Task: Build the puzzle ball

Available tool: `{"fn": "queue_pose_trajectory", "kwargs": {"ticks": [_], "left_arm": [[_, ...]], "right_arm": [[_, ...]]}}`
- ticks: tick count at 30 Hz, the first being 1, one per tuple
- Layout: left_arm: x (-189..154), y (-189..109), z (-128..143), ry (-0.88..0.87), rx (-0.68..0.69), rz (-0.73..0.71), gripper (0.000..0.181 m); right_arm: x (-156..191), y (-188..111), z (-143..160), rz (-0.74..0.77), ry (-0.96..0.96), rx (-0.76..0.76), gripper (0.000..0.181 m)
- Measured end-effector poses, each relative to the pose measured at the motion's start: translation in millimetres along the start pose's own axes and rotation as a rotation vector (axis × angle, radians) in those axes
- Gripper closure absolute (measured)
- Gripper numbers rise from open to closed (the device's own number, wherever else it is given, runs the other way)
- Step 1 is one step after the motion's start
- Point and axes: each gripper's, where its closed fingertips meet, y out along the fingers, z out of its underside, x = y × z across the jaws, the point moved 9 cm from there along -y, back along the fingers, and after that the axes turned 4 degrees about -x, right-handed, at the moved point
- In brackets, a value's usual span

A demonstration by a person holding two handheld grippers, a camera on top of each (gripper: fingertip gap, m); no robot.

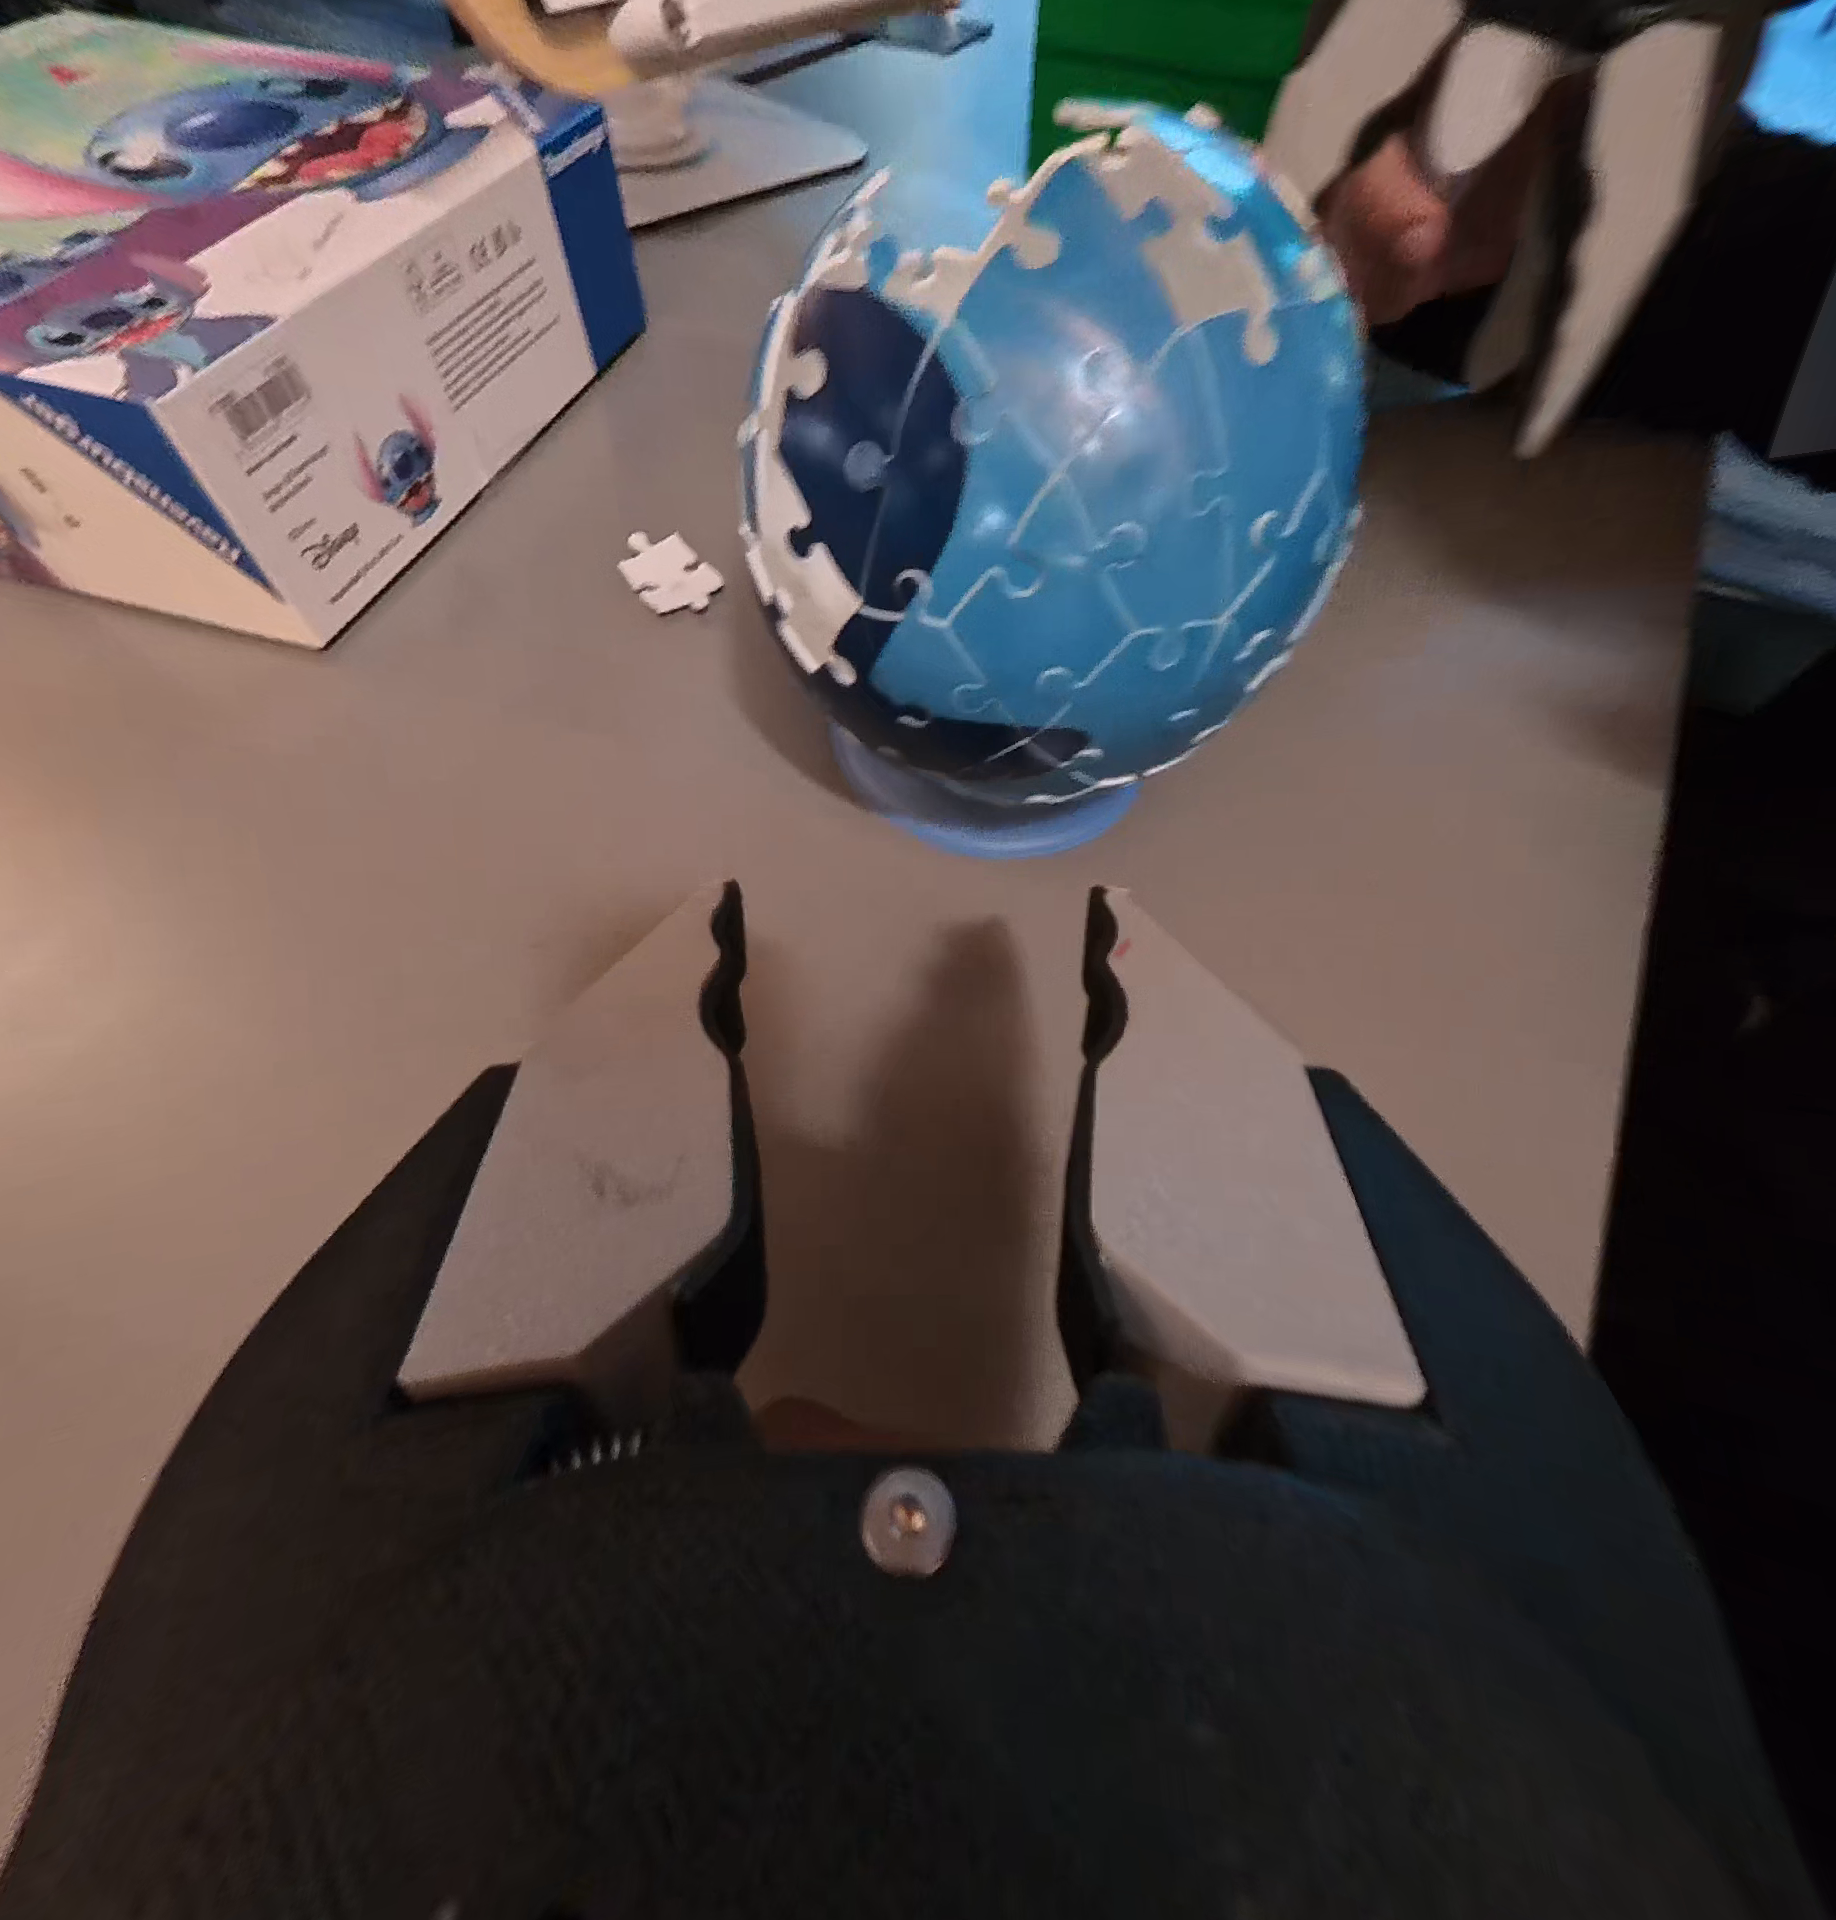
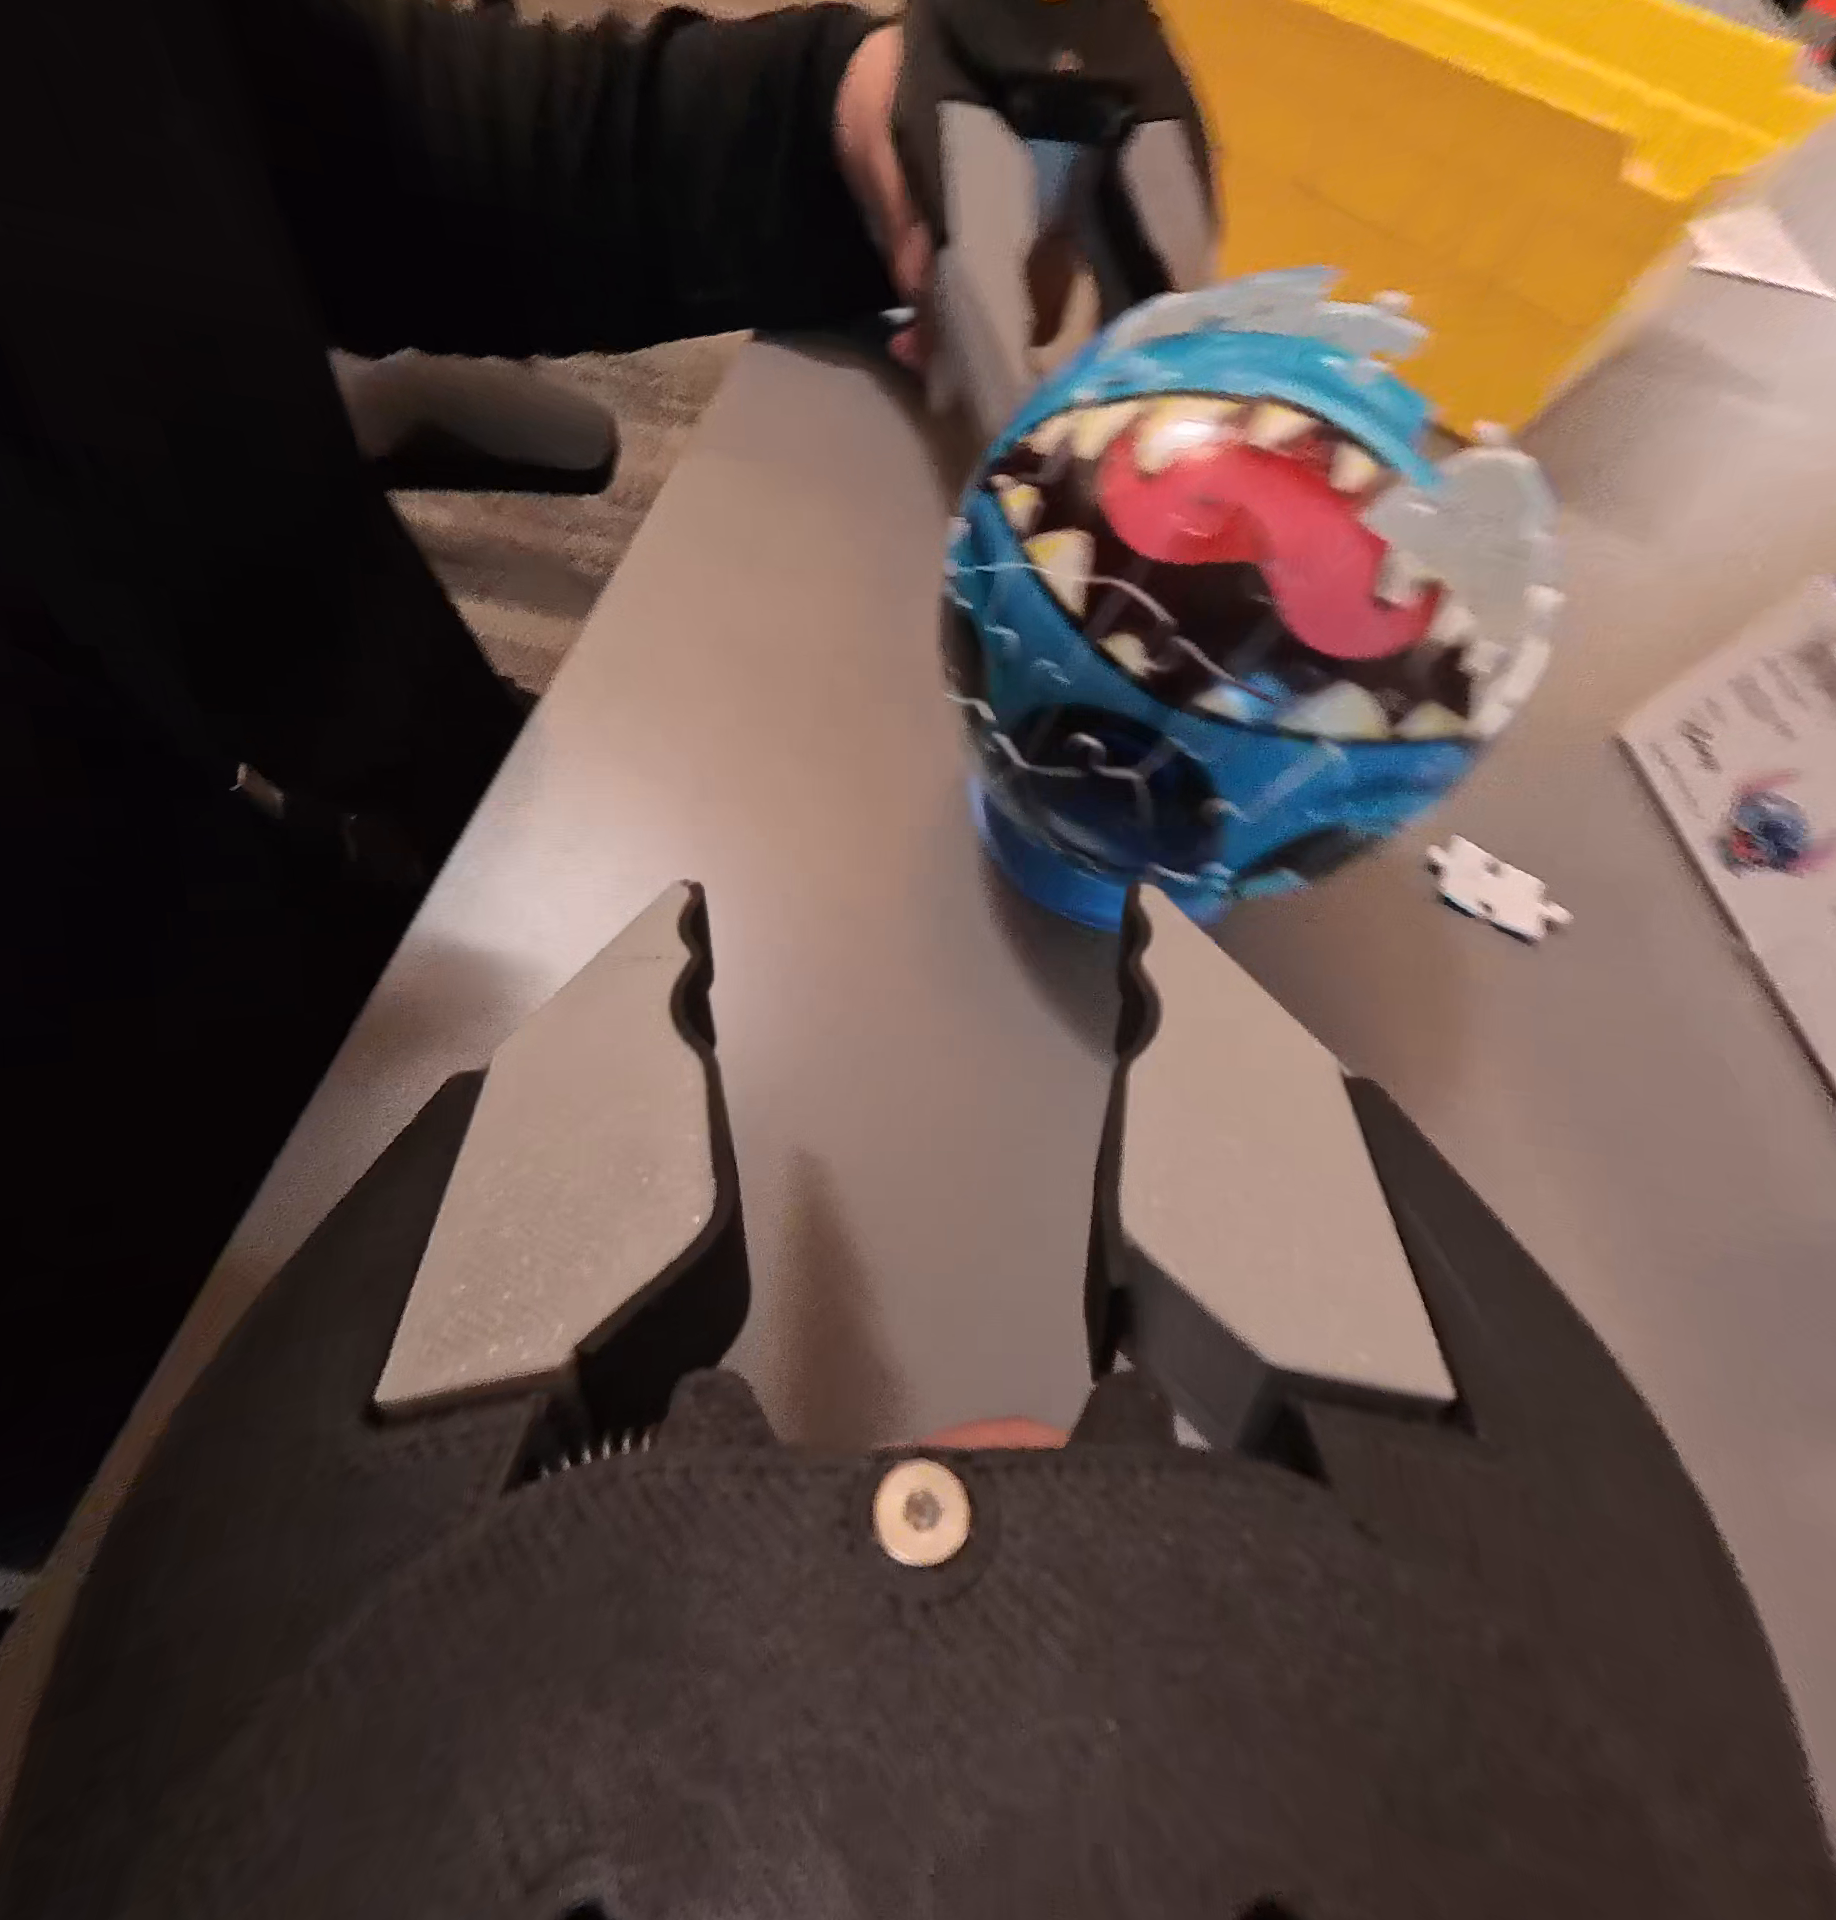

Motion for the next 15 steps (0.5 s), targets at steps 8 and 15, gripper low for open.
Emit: {"fn": "queue_pose_trajectory", "kwargs": {"ticks": [8,15], "left_arm": [[-28,13,-9,-0.008,0.054,-0.044,0.116],[-9,22,-13,-0.032,0.058,-0.170,0.115]], "right_arm": [[-38,7,9,0.119,0.149,-0.031,0.101],[-25,30,12,0.025,0.143,0.002,0.106]]}}
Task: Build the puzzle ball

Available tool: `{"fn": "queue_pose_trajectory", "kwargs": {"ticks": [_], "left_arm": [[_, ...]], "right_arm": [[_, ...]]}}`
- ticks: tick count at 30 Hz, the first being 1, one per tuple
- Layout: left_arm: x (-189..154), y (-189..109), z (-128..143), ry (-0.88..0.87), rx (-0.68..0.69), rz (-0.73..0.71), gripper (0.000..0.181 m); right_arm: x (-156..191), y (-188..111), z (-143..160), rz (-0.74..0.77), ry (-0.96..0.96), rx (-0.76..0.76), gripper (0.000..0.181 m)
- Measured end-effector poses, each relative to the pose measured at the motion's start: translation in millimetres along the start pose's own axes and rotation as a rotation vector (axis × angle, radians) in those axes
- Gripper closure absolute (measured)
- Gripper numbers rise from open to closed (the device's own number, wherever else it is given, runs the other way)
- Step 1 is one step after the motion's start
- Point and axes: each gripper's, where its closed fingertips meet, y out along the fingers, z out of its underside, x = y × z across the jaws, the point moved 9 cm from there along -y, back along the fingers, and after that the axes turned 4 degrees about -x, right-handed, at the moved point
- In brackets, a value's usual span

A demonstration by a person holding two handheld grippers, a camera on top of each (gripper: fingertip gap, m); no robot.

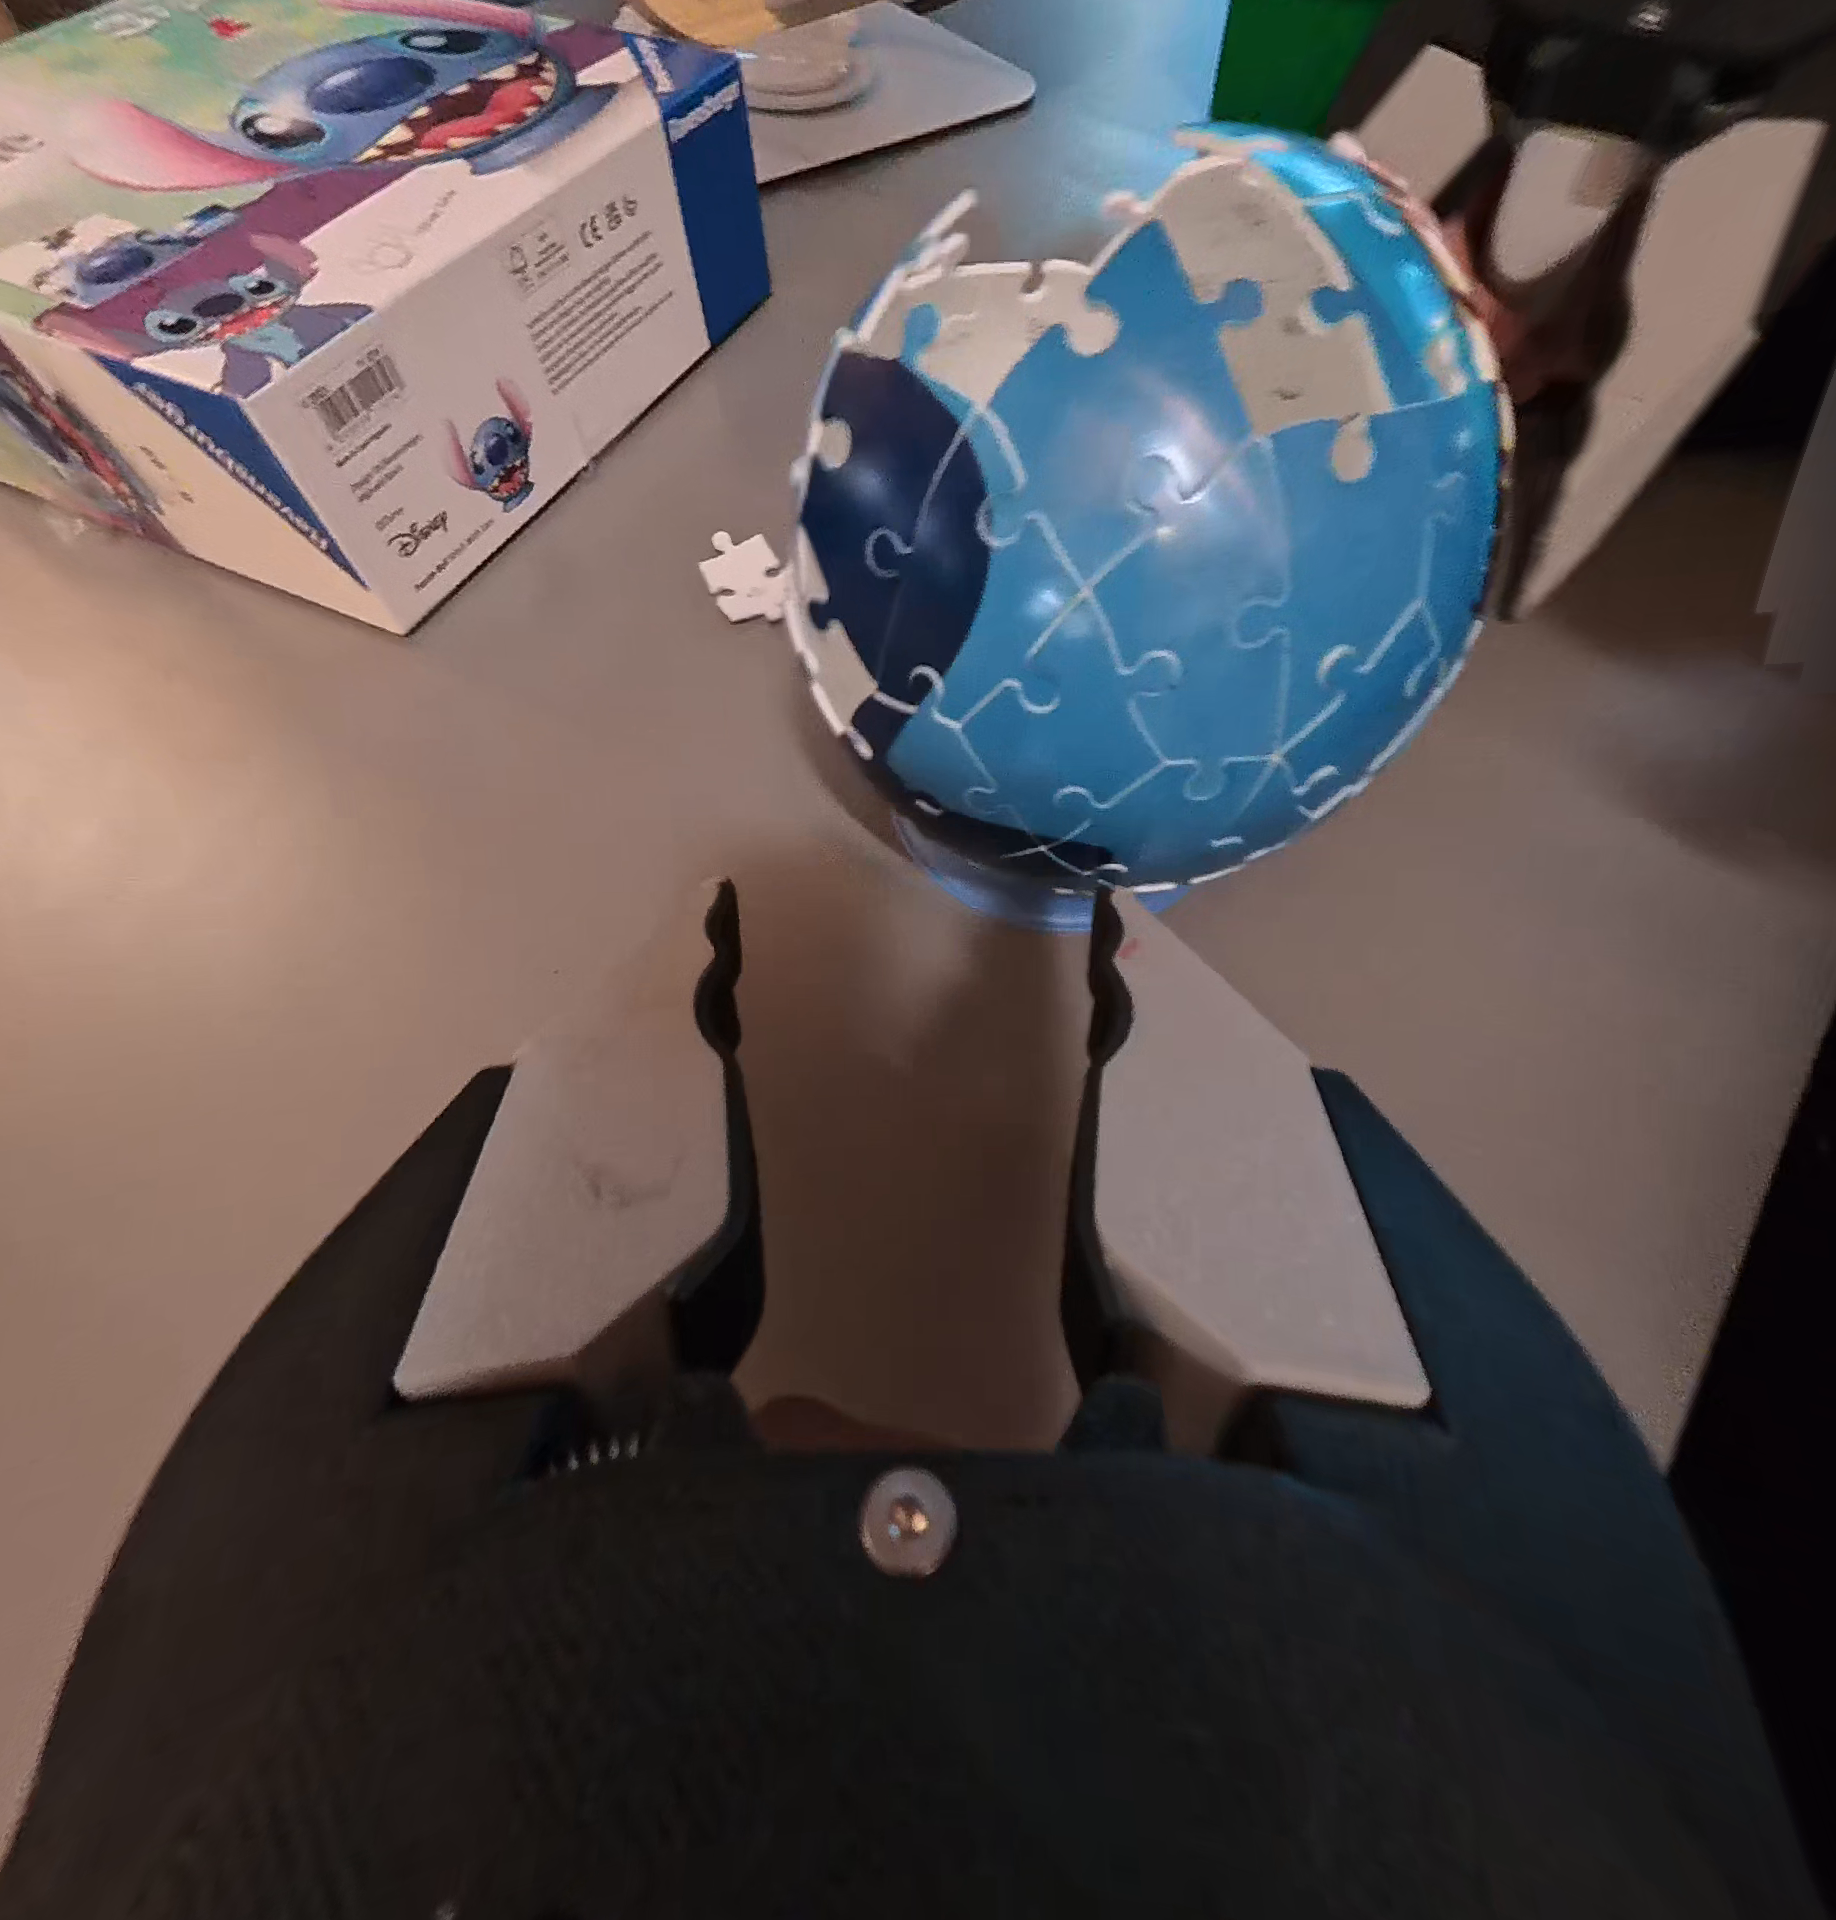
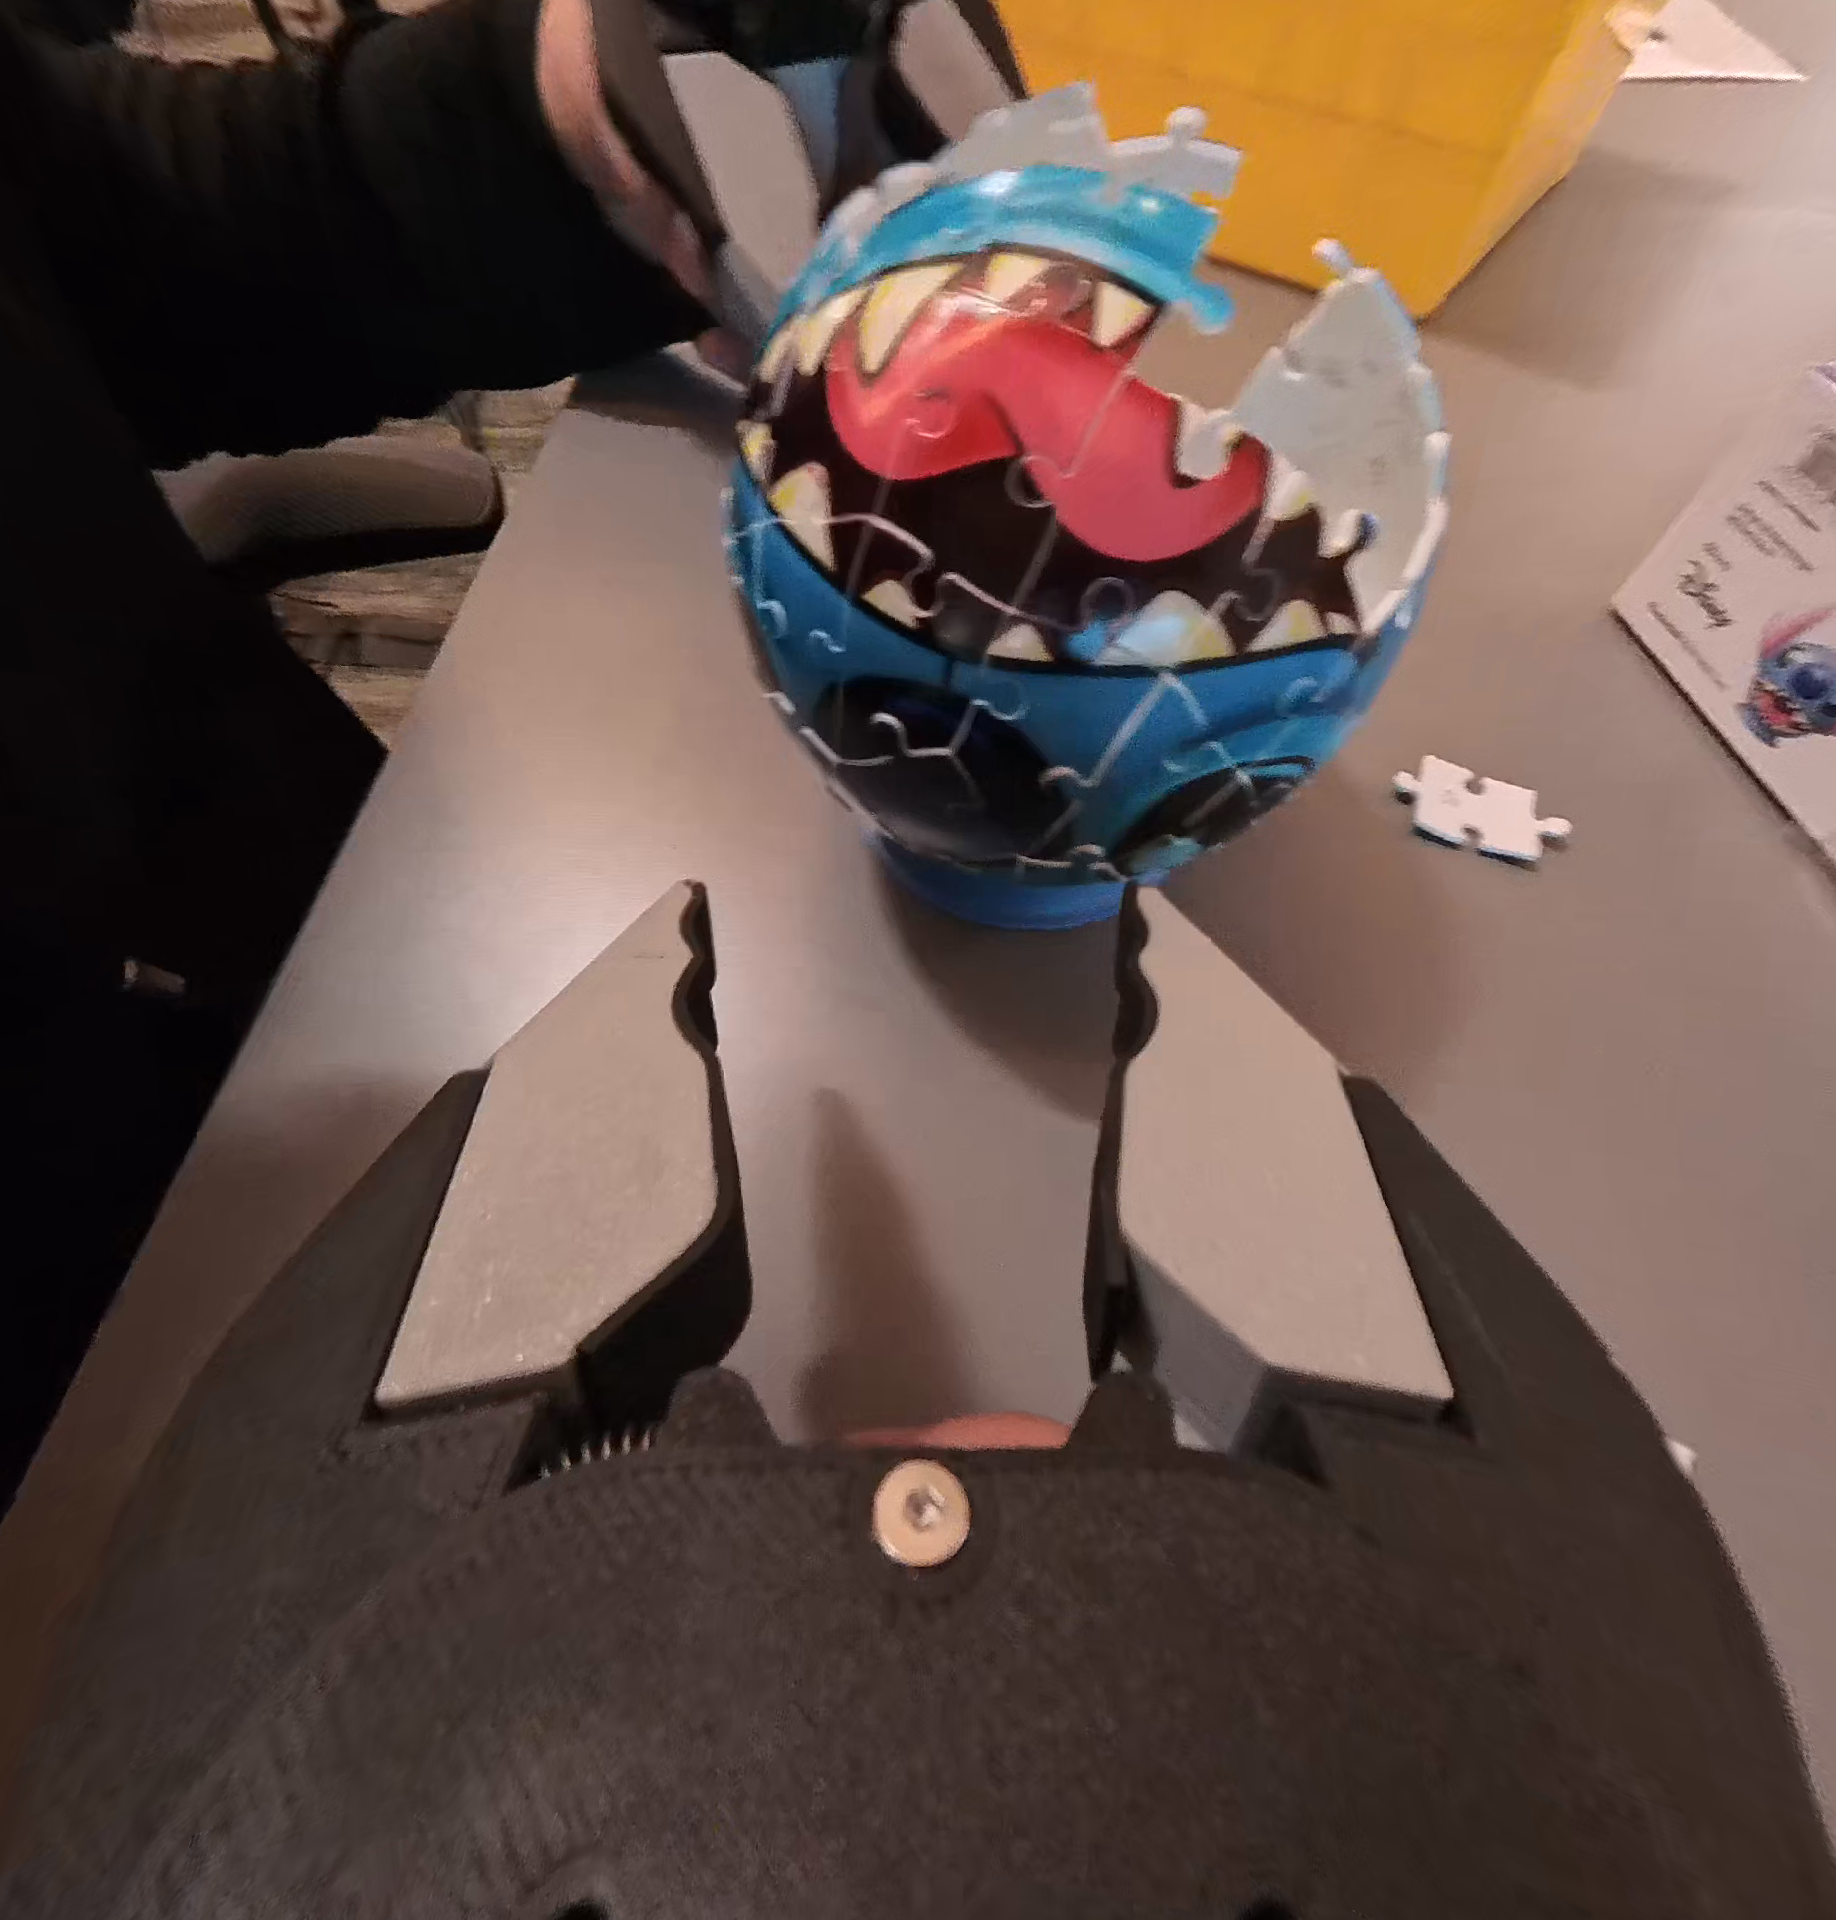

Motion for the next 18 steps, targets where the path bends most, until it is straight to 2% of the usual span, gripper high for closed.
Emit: {"fn": "queue_pose_trajectory", "kwargs": {"ticks": [3,7,12,15,18], "left_arm": [[12,0,2,-0.034,-0.021,-0.012,0.120],[31,-3,5,-0.112,-0.068,-0.074,0.125],[45,-5,3,-0.202,-0.142,-0.086,0.126],[48,-10,3,-0.199,-0.140,-0.093,0.126],[48,-17,3,-0.184,-0.135,-0.093,0.126]], "right_arm": [[9,3,-2,-0.010,-0.016,0.011,0.101],[24,13,-7,-0.065,-0.036,0.008,0.102],[35,21,-9,-0.101,-0.067,0.006,0.102],[32,11,-10,-0.073,-0.089,0.014,0.102],[17,-17,-7,0.036,-0.108,0.054,0.106]]}}
